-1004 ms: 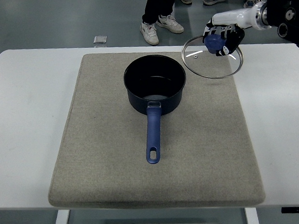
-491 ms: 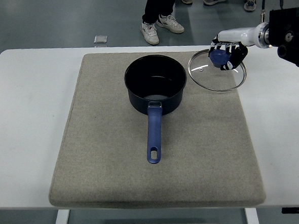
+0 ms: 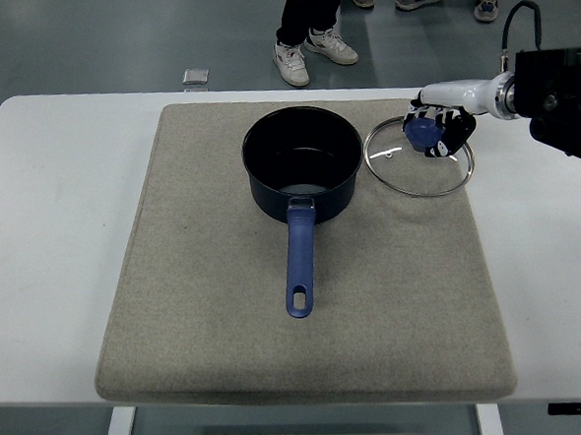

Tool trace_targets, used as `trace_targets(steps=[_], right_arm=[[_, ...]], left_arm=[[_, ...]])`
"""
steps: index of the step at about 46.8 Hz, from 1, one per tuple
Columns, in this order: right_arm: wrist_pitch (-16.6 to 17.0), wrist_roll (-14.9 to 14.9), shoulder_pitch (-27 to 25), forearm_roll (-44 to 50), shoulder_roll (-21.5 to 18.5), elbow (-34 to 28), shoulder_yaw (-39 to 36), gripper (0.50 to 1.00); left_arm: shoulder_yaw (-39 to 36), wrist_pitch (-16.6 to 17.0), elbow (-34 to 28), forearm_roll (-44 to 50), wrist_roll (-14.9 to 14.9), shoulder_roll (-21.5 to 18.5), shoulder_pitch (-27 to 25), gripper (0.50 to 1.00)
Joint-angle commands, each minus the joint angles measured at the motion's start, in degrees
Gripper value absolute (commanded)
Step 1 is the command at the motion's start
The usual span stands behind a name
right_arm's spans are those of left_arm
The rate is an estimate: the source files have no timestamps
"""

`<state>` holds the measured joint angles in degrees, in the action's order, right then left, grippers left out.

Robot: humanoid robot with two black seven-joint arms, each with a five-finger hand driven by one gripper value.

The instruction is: Lift the pot lid and place it to the right of the pot.

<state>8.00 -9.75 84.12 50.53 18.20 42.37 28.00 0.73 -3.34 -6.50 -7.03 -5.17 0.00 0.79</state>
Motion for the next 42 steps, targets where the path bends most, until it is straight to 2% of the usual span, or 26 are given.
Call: trace_targets(steps=[1, 3, 5, 9, 10, 20, 25, 33, 42], right_arm=[[0.0, 0.0, -0.28, -0.08, 0.0, 0.08, -0.14, 0.678], [0.0, 0.0, -0.28, -0.25, 0.0, 0.08, -0.32, 0.735], [0.0, 0.0, -0.28, -0.52, 0.0, 0.08, -0.4, 0.77], [0.17, -0.09, -0.28, -0.96, 0.0, 0.08, -0.4, 0.882], [0.35, -0.09, -0.28, -1.05, 0.0, 0.08, -0.49, 0.895], [0.61, -0.18, -0.28, -1.66, 0.26, 0.35, -1.55, 0.897], [1.14, -0.7, -0.45, -3.94, 0.43, 0.44, -4.44, 0.897], [4.74, -1.85, -1.16, -9.82, 0.87, 0.35, -9.8, 0.897], [5.71, -1.85, -3.53, -18.27, 0.87, 0.35, -14.11, 0.897]], left_arm=[[0.06, 0.0, 0.0, 0.0, 0.07, 0.0, 0.0, 1.0], [0.06, 0.0, 0.0, 0.0, -0.01, 0.0, 0.0, 1.0], [-0.03, 0.0, 0.0, 0.0, -0.01, 0.0, 0.0, 1.0], [0.06, 0.0, 0.0, 0.0, -0.01, 0.0, 0.0, 1.0], [0.06, 0.0, 0.0, 0.0, -0.01, 0.0, 0.0, 1.0], [0.06, 0.0, 0.0, 0.0, -0.01, 0.0, 0.0, 1.0], [-0.03, 0.0, 0.0, 0.0, -0.01, 0.0, 0.0, 1.0], [-0.03, 0.0, 0.0, 0.0, -0.01, 0.0, 0.0, 1.0], [0.06, 0.0, 0.0, 0.0, -0.01, 0.0, 0.0, 1.0]])
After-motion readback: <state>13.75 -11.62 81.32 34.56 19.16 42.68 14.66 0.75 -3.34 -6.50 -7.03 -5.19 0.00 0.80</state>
